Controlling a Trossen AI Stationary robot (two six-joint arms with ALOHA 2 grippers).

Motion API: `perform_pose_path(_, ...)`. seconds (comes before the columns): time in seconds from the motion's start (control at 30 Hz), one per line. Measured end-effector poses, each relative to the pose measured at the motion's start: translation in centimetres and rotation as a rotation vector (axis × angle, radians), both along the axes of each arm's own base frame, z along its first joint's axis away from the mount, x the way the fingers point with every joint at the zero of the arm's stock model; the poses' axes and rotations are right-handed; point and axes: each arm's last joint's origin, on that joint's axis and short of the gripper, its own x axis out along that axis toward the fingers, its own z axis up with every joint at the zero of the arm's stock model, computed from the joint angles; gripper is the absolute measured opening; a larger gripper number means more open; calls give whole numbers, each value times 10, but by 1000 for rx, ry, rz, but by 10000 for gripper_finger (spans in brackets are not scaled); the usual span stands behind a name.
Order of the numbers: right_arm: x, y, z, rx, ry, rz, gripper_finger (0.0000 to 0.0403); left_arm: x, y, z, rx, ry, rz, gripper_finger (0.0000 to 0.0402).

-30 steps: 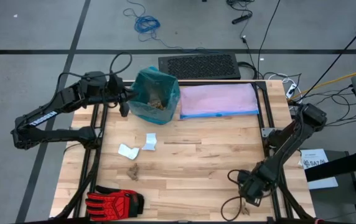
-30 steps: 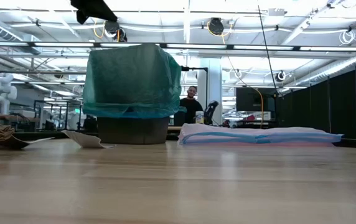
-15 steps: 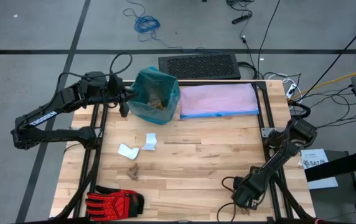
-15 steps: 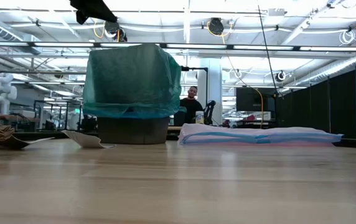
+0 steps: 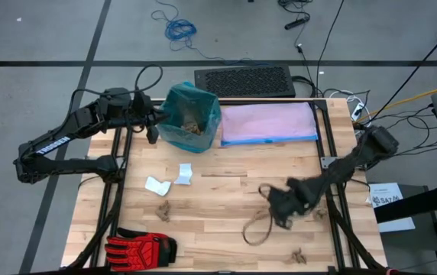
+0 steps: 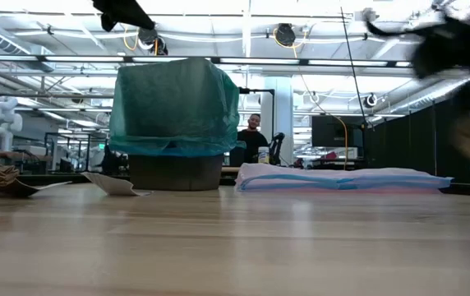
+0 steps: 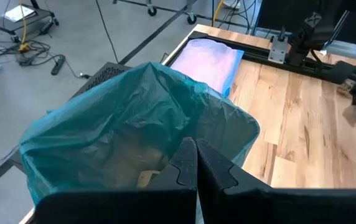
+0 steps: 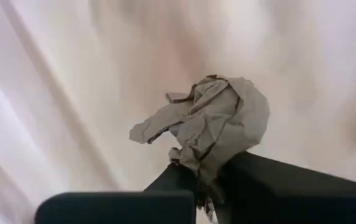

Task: Place trash/remove bag and relplace
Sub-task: Put the brown napkin into the trash bin

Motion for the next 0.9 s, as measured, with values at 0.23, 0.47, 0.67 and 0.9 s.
perform_pose_path(0.23,36,-72,51,-248,-472,158,1,2,2,2,47,-11,11,0)
perform_pose_path(0.47,75,-152,106,-510,-903,183,0,2,2,3,51,-19,26,0)
perform_pose_path(0.67,113,-193,160,-664,-1048,222,0,2,6,5,104,-8,130,0)
perform_pose_path(0.9,175,-221,173,-703,-884,307,0,4,7,2,97,13,134,0)
